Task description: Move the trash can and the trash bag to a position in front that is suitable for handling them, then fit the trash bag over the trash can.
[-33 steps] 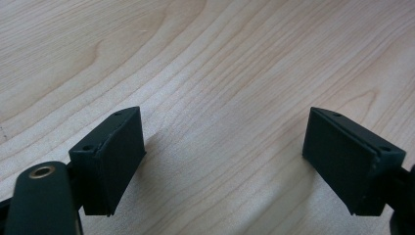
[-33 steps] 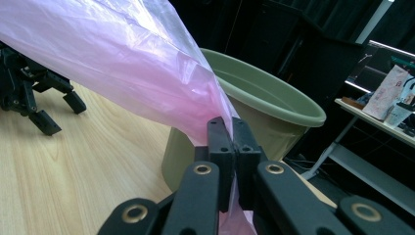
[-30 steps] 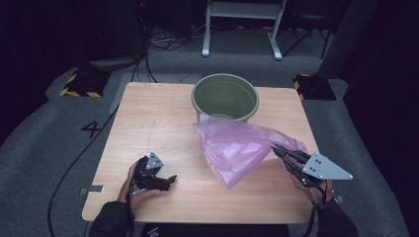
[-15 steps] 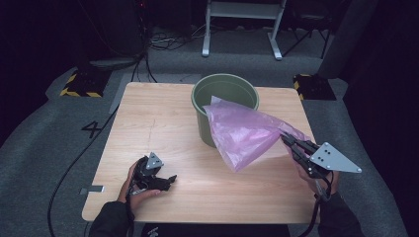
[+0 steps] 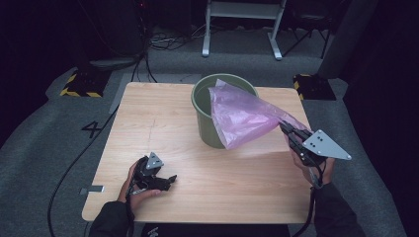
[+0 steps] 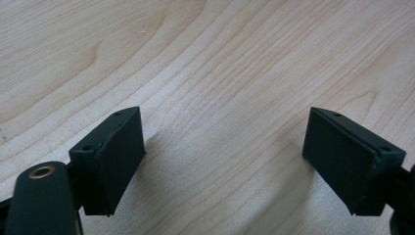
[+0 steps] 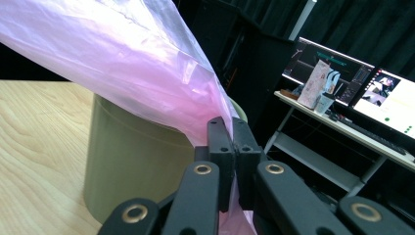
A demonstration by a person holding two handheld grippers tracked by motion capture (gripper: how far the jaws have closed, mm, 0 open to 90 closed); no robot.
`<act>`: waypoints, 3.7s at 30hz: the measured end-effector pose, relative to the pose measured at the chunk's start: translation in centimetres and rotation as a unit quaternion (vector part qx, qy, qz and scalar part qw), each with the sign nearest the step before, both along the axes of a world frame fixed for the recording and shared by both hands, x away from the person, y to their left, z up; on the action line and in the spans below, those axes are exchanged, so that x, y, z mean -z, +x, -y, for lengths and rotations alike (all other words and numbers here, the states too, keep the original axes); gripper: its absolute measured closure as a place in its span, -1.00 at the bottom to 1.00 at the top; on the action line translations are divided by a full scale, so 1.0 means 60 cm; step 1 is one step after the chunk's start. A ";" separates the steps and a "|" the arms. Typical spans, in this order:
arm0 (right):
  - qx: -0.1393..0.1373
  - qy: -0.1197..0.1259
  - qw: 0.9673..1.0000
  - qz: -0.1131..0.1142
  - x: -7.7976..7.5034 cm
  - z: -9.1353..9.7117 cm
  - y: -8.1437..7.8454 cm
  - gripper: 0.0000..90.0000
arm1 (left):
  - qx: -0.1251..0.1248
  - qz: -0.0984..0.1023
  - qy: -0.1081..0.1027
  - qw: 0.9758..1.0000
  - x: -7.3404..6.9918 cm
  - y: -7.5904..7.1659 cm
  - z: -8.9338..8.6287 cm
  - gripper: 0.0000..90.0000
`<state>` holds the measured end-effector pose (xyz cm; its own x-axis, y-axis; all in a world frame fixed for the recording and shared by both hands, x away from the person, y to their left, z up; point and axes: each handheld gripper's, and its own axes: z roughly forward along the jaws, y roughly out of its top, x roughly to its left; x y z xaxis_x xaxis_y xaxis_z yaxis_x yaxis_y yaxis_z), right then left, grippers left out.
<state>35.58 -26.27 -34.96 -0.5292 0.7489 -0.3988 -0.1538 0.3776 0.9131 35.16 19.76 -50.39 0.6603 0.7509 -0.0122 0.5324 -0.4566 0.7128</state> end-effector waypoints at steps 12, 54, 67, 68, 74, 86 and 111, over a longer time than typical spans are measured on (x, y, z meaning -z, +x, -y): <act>0.016 -0.013 1.000 -0.019 0.001 -0.027 0.056 1.00 | 0.005 0.002 0.001 1.000 0.000 0.003 0.000 -0.67; 0.046 -0.081 0.995 -0.042 0.004 -0.069 0.107 1.00 | 0.000 0.002 0.005 1.000 -0.006 0.009 0.012 -0.60; 0.056 -0.094 0.993 -0.046 0.003 -0.069 0.114 1.00 | 0.025 0.107 -0.056 0.992 -0.104 -0.015 0.052 -0.54; 0.058 -0.096 0.993 -0.045 0.002 -0.070 0.114 1.00 | 0.030 0.115 -0.064 0.991 -0.116 -0.015 0.054 -0.55; 0.057 -0.098 0.993 -0.045 0.000 -0.075 0.115 1.00 | 0.038 0.145 -0.091 0.985 -0.166 0.000 0.070 -0.55; 0.054 -0.107 0.992 -0.044 -0.006 -0.079 0.120 1.00 | 0.055 0.181 -0.102 0.977 -0.227 0.046 0.083 -0.57; 0.054 -0.121 0.990 -0.054 -0.015 -0.092 0.127 1.00 | 0.049 0.204 -0.119 0.970 -0.289 0.140 0.136 -0.28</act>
